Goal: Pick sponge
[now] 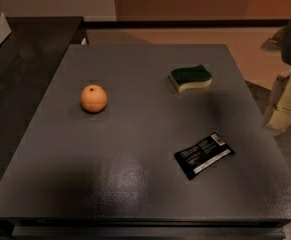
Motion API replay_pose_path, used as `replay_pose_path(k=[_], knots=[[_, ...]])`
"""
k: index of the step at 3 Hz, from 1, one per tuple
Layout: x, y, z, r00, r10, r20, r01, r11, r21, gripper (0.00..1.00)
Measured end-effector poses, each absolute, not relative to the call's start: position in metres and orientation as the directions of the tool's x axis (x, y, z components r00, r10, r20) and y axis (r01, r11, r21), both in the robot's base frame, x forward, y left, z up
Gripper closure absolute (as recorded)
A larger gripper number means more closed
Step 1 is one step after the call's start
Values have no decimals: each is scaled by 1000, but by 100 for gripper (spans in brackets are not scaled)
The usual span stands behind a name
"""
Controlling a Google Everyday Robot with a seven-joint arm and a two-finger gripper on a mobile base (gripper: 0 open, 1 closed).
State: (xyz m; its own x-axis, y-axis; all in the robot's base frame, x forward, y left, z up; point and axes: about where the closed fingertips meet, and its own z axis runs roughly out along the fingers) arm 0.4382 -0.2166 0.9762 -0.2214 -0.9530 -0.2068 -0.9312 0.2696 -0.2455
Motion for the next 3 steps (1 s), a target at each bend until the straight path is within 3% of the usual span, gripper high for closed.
replay_pose_path(k=[3], knots=[[488,-198,959,-186,-942,-278,-941,252,-226,0]])
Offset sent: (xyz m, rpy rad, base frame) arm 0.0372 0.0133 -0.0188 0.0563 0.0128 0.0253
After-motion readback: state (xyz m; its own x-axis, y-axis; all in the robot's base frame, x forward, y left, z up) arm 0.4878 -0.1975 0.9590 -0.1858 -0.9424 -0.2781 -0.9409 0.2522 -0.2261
